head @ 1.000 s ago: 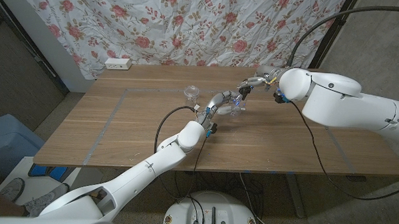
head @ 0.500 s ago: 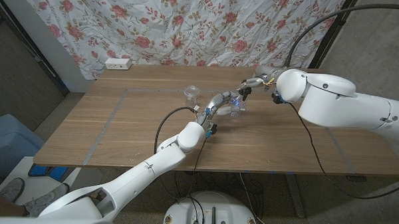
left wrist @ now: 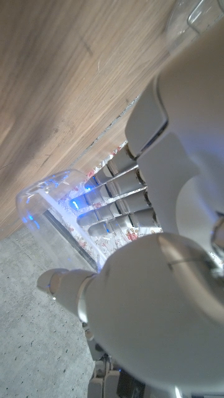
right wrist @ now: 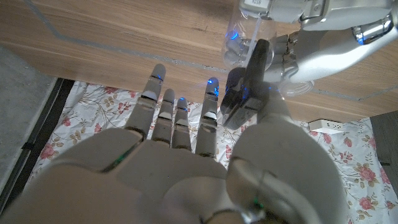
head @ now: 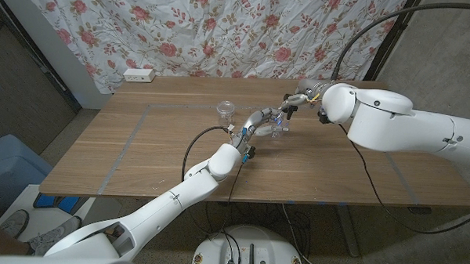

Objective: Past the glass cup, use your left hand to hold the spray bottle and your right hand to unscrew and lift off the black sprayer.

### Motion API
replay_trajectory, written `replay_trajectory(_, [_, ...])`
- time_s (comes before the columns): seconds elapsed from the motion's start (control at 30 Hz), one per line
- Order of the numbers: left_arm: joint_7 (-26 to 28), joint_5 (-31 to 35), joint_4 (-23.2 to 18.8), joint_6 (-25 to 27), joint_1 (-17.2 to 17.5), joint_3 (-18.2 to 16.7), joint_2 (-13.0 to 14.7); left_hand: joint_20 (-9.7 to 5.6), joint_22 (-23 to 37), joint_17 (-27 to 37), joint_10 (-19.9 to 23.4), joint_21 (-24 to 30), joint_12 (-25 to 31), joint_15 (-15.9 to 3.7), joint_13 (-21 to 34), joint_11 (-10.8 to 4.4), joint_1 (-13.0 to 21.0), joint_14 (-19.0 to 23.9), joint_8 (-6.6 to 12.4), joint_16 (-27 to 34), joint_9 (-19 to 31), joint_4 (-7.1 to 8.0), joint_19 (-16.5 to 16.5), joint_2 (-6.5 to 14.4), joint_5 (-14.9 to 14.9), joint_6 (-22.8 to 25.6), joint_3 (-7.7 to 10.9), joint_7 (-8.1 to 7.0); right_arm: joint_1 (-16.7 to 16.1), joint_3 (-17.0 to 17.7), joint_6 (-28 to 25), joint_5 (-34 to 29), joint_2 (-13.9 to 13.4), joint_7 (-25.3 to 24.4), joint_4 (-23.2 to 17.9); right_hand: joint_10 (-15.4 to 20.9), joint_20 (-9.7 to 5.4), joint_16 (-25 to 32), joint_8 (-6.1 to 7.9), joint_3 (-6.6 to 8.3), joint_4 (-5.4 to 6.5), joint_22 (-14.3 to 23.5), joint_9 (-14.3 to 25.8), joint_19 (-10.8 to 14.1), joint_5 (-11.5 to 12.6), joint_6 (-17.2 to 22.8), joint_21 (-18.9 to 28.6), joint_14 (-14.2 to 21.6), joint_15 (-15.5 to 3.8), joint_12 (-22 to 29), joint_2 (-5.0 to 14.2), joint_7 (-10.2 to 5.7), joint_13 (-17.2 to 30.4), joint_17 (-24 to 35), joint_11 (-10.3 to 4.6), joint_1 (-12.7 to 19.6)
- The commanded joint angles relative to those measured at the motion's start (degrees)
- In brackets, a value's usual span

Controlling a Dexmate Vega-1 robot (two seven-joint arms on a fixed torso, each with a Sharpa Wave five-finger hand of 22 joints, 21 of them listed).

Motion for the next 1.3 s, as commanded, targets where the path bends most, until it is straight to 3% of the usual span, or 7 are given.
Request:
replay_trajectory(0.03, [-0.38,-0.11,0.14,-0.26,-0.13,-0.10,0.07,-1.78,0.29,0.25,5.26,-0.07,0.41,-6.71,0.18,-4.74,-2.67,0.69,11.37,-0.28,0.11,0.81,0.68,10.93,0.15,1.85,1.12,-1.34,0.74,-1.65,-0.26,-0.36,0.44,-1.92,0.36,0.88,-0.55,0.43,0.78,0.71,0.03,0.04,0.49,0.91,-0.21,1.46,0.33,0.83,-0.26,0.67,-0.34,-0.22,0.11,0.00,-0.53,1.46])
replay_trajectory(0.27, [-0.41,-0.17,0.37,-0.26,-0.25,-0.10,-0.07,-1.76,0.29,0.27,5.24,-0.07,0.37,-6.79,0.18,-4.83,-2.69,0.77,11.40,-0.27,0.09,0.75,0.70,10.92,0.15,1.87,1.14,-1.31,1.36,-2.74,-0.26,-0.88,0.74,-2.46,0.82,1.53,-1.11,0.62,1.89,1.20,0.25,0.06,1.07,1.17,-0.18,3.90,0.22,1.34,-1.11,0.73,-0.13,-0.76,0.12,0.04,-0.95,2.65])
replay_trajectory(0.8, [-0.43,-0.45,0.64,-0.01,-0.28,-0.15,-0.11,-1.75,0.28,0.33,5.28,-0.07,0.38,-6.76,0.27,-4.88,-2.67,0.74,11.39,-0.31,0.04,0.63,0.72,10.95,0.15,1.74,1.22,-1.39,-0.53,-1.29,0.65,-1.19,1.19,-3.89,1.73,3.30,-2.81,1.35,3.92,2.56,0.27,0.07,2.21,1.92,-0.09,8.21,0.21,2.72,-2.61,0.94,0.93,-2.61,0.13,0.40,-2.61,5.76])
replay_trajectory(1.03, [-0.65,-0.68,0.91,0.01,-0.49,-0.18,-0.16,-1.73,0.28,0.36,5.26,-0.08,0.37,-6.75,0.32,-4.84,-2.64,0.77,11.39,-0.30,0.04,0.57,0.72,10.93,0.15,1.68,1.24,-1.37,-1.77,-0.39,1.92,-1.79,1.10,-4.38,2.08,4.81,-3.91,1.93,5.16,3.17,0.17,0.09,2.70,2.74,-0.13,11.09,0.33,3.67,-3.88,1.17,1.10,-4.23,0.12,0.72,-3.80,7.71])
replay_trajectory(1.3, [-0.85,-0.83,1.59,-0.24,-0.96,-0.23,-0.26,-1.73,0.28,0.46,5.30,-0.07,0.35,-6.87,0.31,-4.93,-2.57,0.72,11.41,-0.29,0.04,0.52,0.76,10.94,0.16,1.63,1.25,-1.35,-3.08,1.50,4.12,-2.07,1.00,-3.40,2.80,5.46,-4.36,2.15,5.14,3.38,0.17,0.10,2.55,3.02,-0.16,11.48,0.34,3.98,-4.35,1.24,1.11,-4.53,0.12,0.87,-4.28,8.54])
